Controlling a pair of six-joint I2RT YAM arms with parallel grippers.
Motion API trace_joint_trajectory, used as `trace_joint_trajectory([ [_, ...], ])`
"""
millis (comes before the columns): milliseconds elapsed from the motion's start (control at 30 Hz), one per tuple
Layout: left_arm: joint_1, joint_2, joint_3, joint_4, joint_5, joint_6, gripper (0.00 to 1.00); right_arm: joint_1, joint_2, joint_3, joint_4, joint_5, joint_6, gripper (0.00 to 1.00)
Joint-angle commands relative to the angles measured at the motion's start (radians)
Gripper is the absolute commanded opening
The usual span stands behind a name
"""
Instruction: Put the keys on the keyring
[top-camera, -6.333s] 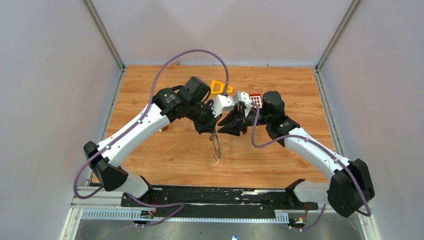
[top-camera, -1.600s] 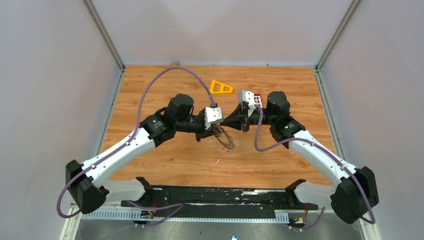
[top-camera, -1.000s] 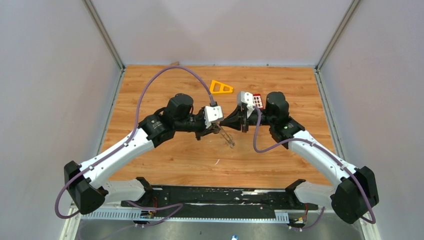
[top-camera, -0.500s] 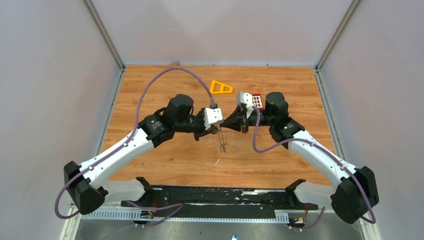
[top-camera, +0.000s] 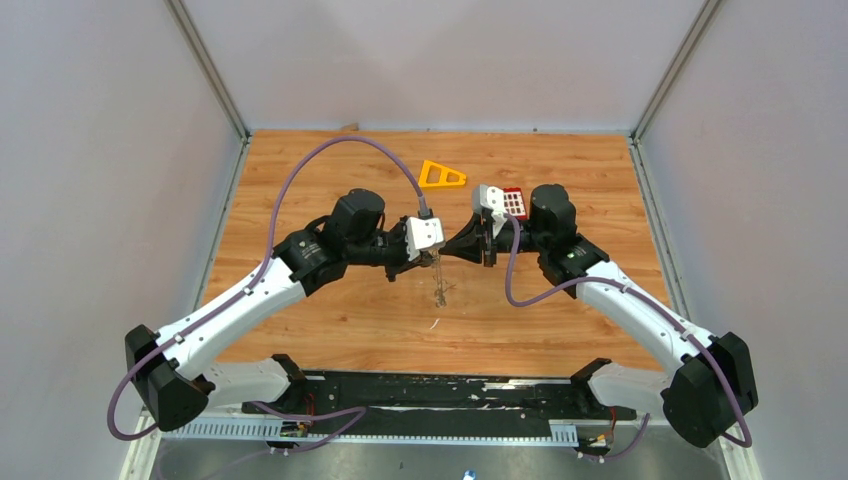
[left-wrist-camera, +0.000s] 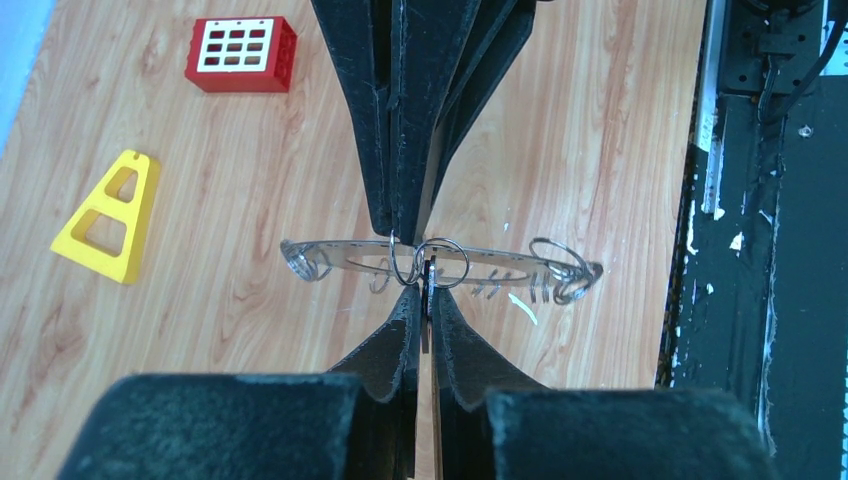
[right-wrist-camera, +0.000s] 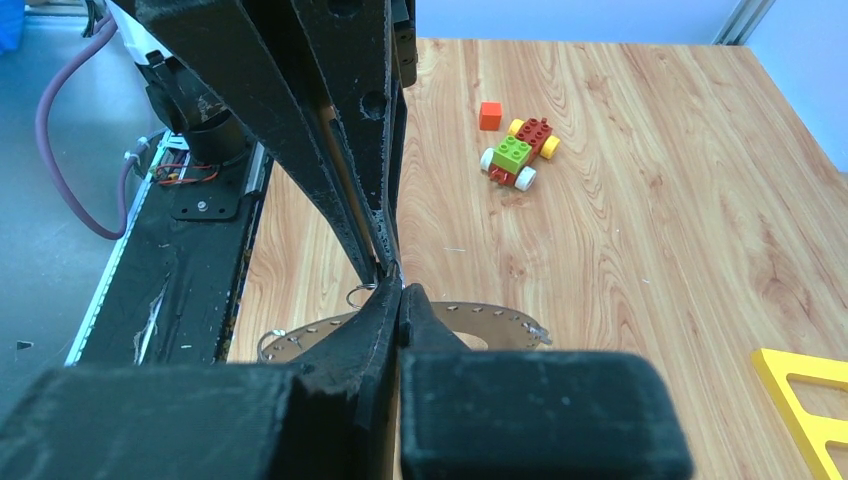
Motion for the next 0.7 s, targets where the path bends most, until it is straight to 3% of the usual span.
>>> trace_joint_trajectory([
  [0,0.002,-0.016,0.001,-0.014,0.002,0.026,0.1,0.006,-0.022,0.017,0.001,-0.025,-0.022,0.0],
  [233,0.002,0.002,-0.005,-0.038,0.027,0.023,0.19,0.006,-0.025,0.021,-0.005,-0.032,-0.027,0.0],
  [533,0.002,0.008,0.014,-0.029,0.024,0.015,0.2,0.005,-0.028,0.021,-0.008,-0.041,-0.03,0.0],
  [667,0.002,0.008,0.026,-0.036,0.011,0.022,0.3,0.005,-0.027,0.022,-0.011,-0.046,-0.031,0.0],
])
